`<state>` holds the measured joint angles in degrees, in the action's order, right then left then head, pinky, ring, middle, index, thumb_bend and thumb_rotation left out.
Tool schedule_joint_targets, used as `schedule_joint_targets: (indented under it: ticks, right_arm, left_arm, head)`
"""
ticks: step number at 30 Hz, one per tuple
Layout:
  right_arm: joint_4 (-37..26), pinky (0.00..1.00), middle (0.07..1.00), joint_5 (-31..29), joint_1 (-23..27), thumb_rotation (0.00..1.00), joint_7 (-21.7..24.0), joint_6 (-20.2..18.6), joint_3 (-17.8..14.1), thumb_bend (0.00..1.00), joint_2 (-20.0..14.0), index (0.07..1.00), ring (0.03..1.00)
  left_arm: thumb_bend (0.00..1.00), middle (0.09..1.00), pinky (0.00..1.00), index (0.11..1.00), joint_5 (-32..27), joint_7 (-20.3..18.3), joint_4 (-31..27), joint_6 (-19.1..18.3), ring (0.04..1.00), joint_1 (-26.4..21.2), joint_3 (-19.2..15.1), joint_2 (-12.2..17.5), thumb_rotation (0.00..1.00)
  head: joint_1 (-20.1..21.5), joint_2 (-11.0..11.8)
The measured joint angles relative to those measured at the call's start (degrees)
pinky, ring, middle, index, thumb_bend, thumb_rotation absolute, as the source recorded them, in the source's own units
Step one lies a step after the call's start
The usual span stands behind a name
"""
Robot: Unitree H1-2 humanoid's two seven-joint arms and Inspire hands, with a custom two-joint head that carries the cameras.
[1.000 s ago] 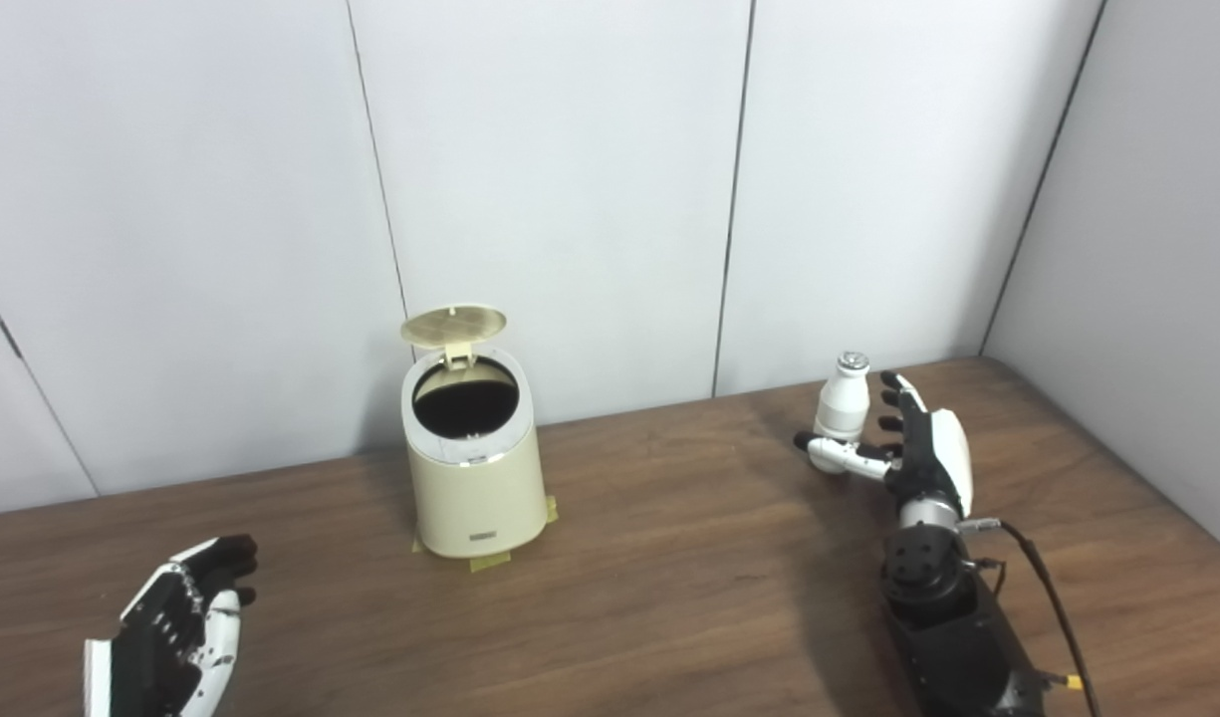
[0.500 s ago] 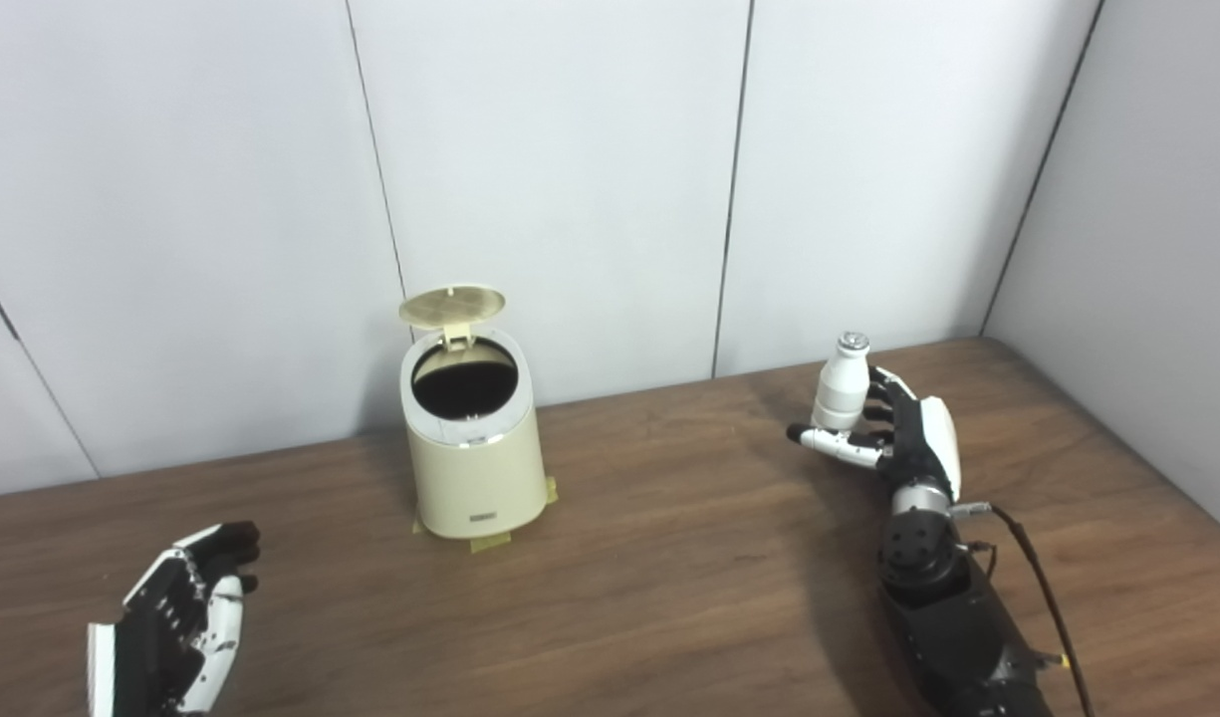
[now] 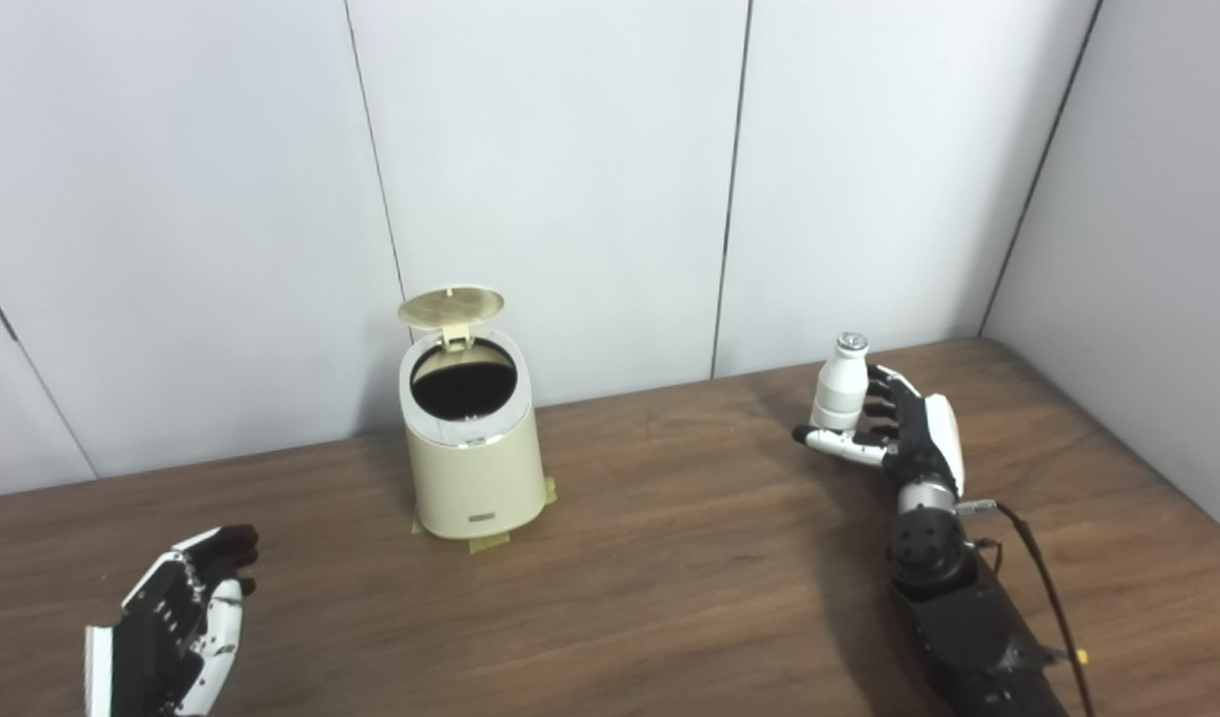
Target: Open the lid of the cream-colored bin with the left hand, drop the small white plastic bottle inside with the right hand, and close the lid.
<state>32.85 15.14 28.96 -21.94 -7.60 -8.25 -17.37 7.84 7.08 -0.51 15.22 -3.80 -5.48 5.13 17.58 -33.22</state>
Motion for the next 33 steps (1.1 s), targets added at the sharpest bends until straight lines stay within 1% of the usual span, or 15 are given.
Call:
schedule_joint_targets:
  ticks: [3, 5, 7, 11, 16, 20, 22, 24, 26, 27, 28, 29, 31, 33]
  right_arm:
    - [1.3, 0.60, 0.759, 0.0, 1.0, 0.18, 0.0, 0.1, 0.6, 0.85, 0.1, 0.828, 0.700]
    - [2.3, 0.60, 0.760, -0.2, 1.6, 0.17, -0.1, 0.2, 0.6, 0.85, 0.1, 0.836, 0.699]
    - [2.5, 0.61, 0.764, -0.6, 1.8, 0.16, -0.1, 0.3, 0.6, 0.85, 0.1, 0.836, 0.705]
    - [3.5, 0.59, 0.753, -0.9, 2.0, 0.15, -0.2, 1.4, 0.6, 0.86, 0.1, 0.823, 0.693]
    - [4.6, 0.61, 0.762, -0.9, 2.4, 0.16, -0.6, 1.9, 0.8, 0.86, 0.0, 0.818, 0.706]
    - [5.8, 0.63, 0.759, -1.1, 2.8, 0.14, -0.7, 3.1, 0.9, 0.87, 0.0, 0.808, 0.710]
    - [6.0, 0.63, 0.752, -1.2, 2.9, 0.13, -0.8, 3.5, 1.0, 0.85, 0.0, 0.789, 0.706]
    - [6.2, 0.59, 0.723, -0.8, 2.9, 0.09, -1.4, 3.9, 1.5, 0.81, 0.0, 0.749, 0.678]
    - [6.6, 0.53, 0.659, -0.4, 2.9, 0.04, -2.6, 4.2, 1.9, 0.77, 0.0, 0.685, 0.616]
    - [7.1, 0.48, 0.604, 0.0, 3.0, 0.09, -3.5, 4.9, 2.0, 0.62, 0.0, 0.571, 0.566]
    - [7.7, 0.45, 0.536, 0.3, 3.0, 0.04, -4.8, 5.9, 2.0, 0.57, 0.1, 0.542, 0.520]
    - [8.4, 0.42, 0.499, 0.6, 3.1, 0.02, -6.9, 7.1, 2.0, 0.55, 0.1, 0.528, 0.488]
    - [10.2, 0.39, 0.459, 1.6, 3.3, 0.00, -9.8, 9.3, 2.2, 0.53, 0.1, 0.523, 0.444]
    - [11.0, 0.37, 0.448, 2.4, 3.4, 0.00, -12.5, 10.9, 2.5, 0.52, 0.2, 0.527, 0.427]
  left_arm:
    - [0.12, 0.689, 0.60, 0.666, 0.8, 0.0, -0.4, -0.2, 0.682, 0.2, 0.1, 0.0, 0.43]
    - [0.11, 0.691, 0.60, 0.668, 1.1, 0.0, -0.6, -0.2, 0.684, 0.3, 0.2, 0.0, 0.44]
    - [0.11, 0.691, 0.60, 0.666, 1.2, 0.0, -0.7, -0.2, 0.682, 0.4, 0.2, 0.0, 0.43]
    - [0.10, 0.693, 0.60, 0.668, 1.3, -0.1, -0.7, -0.2, 0.683, 0.4, 0.2, 0.0, 0.39]
    - [0.11, 0.689, 0.60, 0.667, 1.4, -0.1, -0.7, -0.2, 0.682, 0.4, 0.2, 0.1, 0.42]
    - [0.11, 0.690, 0.61, 0.667, 1.4, -0.1, -0.7, -0.2, 0.687, 0.5, 0.2, 0.1, 0.41]
    - [0.11, 0.689, 0.60, 0.666, 1.4, -0.1, -0.8, -0.3, 0.682, 0.5, 0.2, 0.0, 0.41]
    - [0.11, 0.689, 0.60, 0.667, 1.4, -0.1, -0.9, -0.5, 0.682, 0.6, 0.2, 0.0, 0.40]
    - [0.11, 0.689, 0.60, 0.666, 1.4, -0.1, -0.9, -0.5, 0.681, 0.6, 0.2, 0.0, 0.40]
    - [0.11, 0.689, 0.60, 0.667, 1.4, -0.1, -0.9, -0.5, 0.682, 0.6, 0.2, 0.0, 0.42]
    - [0.11, 0.689, 0.60, 0.667, 1.4, -0.1, -0.9, -0.5, 0.682, 0.6, 0.2, 0.0, 0.43]
    - [0.11, 0.689, 0.60, 0.667, 1.5, -0.1, -1.0, -0.5, 0.683, 0.6, 0.2, 0.0, 0.43]
    - [0.10, 0.691, 0.61, 0.668, 1.6, -0.1, -1.3, -0.5, 0.685, 0.8, 0.2, 0.0, 0.43]
    - [0.10, 0.692, 0.61, 0.669, 1.7, -0.1, -1.6, -0.6, 0.687, 1.0, 0.2, 0.0, 0.43]
  head:
    - [-0.3, 0.0]
    - [-0.3, 0.0]
    - [-0.3, 0.0]
    - [-0.6, 0.2]
    - [-0.7, 0.2]
    - [-1.0, 0.1]
    - [-1.1, 0.0]
    - [-1.1, 0.0]
    - [-1.1, -0.1]
    - [-1.1, -0.1]
    - [-1.1, -0.1]
    - [-1.1, -0.1]
    - [-1.1, -0.1]
    - [-1.1, -0.2]
